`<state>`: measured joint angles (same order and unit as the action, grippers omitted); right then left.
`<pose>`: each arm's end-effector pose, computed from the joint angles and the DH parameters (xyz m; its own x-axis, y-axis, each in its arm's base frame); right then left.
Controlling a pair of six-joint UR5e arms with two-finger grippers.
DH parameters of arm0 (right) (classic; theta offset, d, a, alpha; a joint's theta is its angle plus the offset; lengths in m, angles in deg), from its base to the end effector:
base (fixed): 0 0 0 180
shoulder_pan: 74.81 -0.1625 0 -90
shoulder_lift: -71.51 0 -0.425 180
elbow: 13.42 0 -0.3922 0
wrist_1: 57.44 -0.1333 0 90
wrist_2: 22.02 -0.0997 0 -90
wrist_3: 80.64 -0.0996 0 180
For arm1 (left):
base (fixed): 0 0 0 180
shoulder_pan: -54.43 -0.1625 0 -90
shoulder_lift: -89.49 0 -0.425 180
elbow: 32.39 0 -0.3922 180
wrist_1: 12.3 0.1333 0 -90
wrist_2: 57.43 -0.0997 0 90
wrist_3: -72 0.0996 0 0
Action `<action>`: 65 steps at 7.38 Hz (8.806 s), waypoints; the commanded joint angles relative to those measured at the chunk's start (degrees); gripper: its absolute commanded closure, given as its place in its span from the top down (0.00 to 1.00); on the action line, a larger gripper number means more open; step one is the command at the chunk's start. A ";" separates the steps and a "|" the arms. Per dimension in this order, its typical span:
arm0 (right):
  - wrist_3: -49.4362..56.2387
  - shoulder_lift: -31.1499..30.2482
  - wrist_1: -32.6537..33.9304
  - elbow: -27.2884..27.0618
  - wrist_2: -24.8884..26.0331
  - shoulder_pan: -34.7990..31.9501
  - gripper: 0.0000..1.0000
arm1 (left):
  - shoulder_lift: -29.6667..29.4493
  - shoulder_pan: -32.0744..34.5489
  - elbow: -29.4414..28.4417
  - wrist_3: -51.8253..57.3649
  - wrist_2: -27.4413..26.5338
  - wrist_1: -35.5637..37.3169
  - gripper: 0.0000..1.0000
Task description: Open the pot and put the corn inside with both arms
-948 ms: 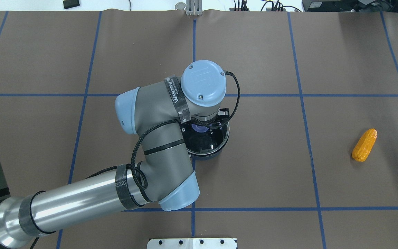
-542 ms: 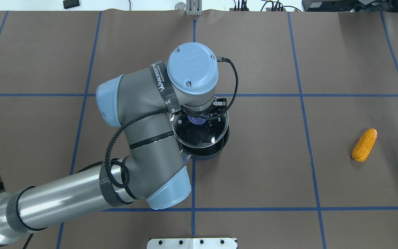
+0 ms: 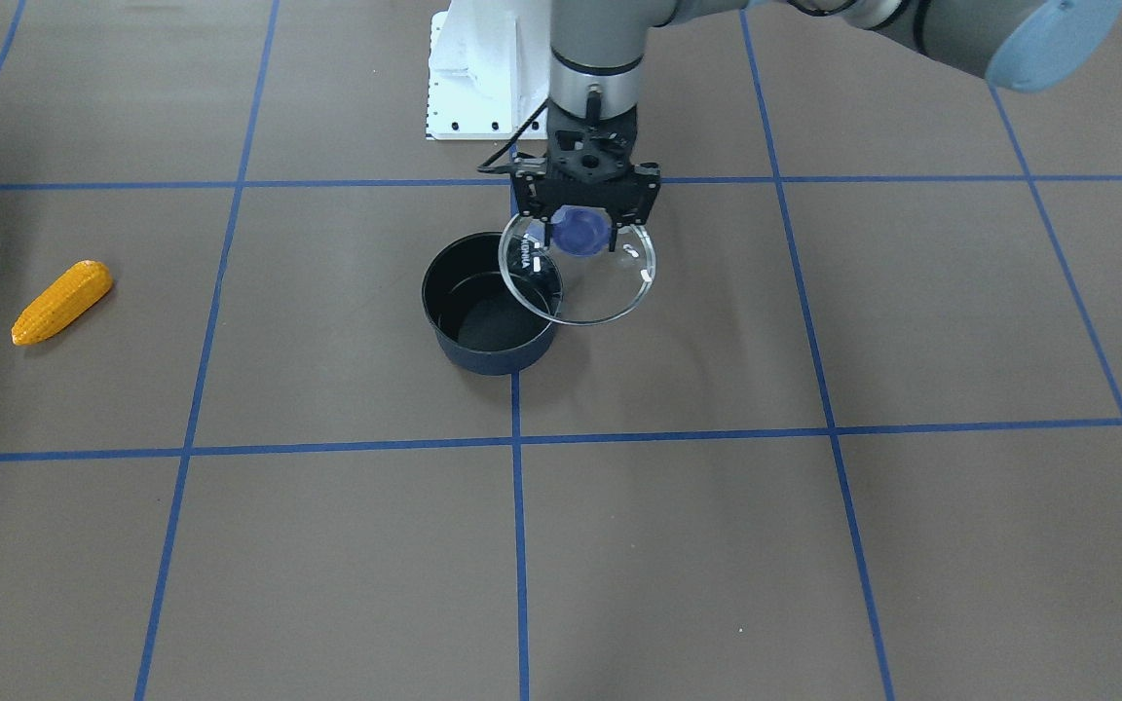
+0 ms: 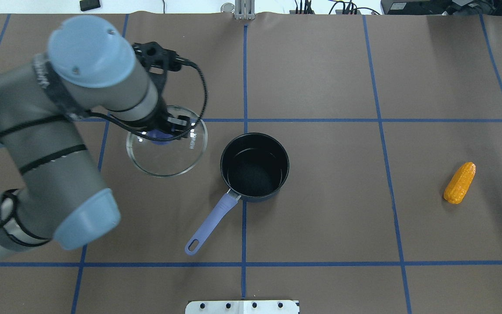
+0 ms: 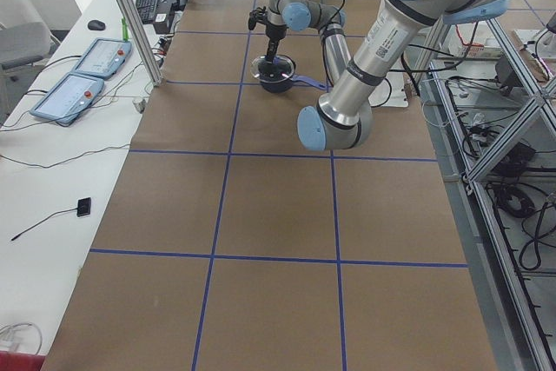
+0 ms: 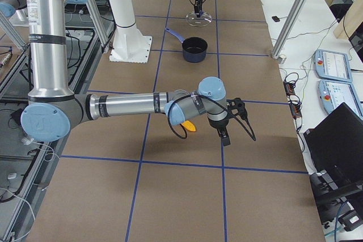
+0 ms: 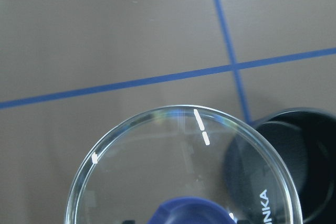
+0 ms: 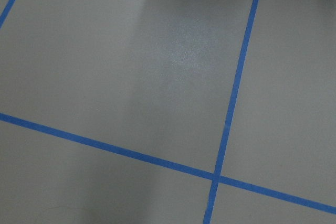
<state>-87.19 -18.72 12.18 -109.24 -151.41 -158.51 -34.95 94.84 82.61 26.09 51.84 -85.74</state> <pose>0.0135 -0.5166 0.5748 0.7441 -0.2567 0.6167 0.0139 0.9289 0.3700 0.3741 -0.4504 0.1763 0.7076 0.2602 -0.6570 -0.0715 0.9513 0.2998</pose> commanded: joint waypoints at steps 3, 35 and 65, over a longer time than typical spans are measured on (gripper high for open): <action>-0.04 0.06 0.00 0.11 0.01 0.29 1.00 | 29.97 14.69 4.10 27.87 11.57 -16.66 0.43; -59.46 -16.46 -17.57 -16.59 31.37 37.46 1.00 | 40.94 52.67 -13.74 67.01 25.73 -13.40 0.98; -70.97 32.74 1.32 -5.34 46.85 61.91 1.00 | 42.17 52.50 -13.74 57.87 28.45 -14.19 0.98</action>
<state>-157.88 13.20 13.59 -114.99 -104.98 -96.58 7.22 147.34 68.91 83.96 80.30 -99.86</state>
